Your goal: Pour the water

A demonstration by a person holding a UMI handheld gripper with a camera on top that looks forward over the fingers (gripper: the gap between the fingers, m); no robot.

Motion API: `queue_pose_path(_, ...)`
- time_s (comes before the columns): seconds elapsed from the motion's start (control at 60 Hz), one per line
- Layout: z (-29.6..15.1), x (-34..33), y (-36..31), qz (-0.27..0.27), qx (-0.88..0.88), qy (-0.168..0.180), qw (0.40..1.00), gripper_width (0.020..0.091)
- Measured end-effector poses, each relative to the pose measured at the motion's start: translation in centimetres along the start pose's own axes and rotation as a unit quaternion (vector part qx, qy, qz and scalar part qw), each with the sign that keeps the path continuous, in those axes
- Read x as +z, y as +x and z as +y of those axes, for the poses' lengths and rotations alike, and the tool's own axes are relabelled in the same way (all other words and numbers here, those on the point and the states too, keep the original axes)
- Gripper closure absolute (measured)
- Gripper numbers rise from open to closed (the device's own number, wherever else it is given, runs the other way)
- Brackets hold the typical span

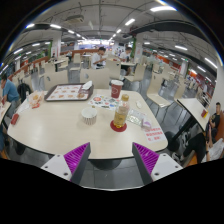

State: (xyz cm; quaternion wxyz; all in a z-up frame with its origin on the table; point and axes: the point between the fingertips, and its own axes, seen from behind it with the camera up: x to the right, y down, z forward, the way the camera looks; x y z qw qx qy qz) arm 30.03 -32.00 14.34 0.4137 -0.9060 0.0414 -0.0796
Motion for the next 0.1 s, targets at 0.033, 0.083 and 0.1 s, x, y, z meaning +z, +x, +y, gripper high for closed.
queue_pose_path(0.033,0.18,-0.15,-0.39,-0.006,-0.001,-0.002,1.000,0.0254)
queue_pose_path(0.083,0.34,-0.30,-0.74,-0.011,-0.002,-0.004,1.000,0.0255)
queue_pose_path(0.1,0.30,-0.36,-0.89,-0.013,-0.002,-0.003,1.000,0.0254)
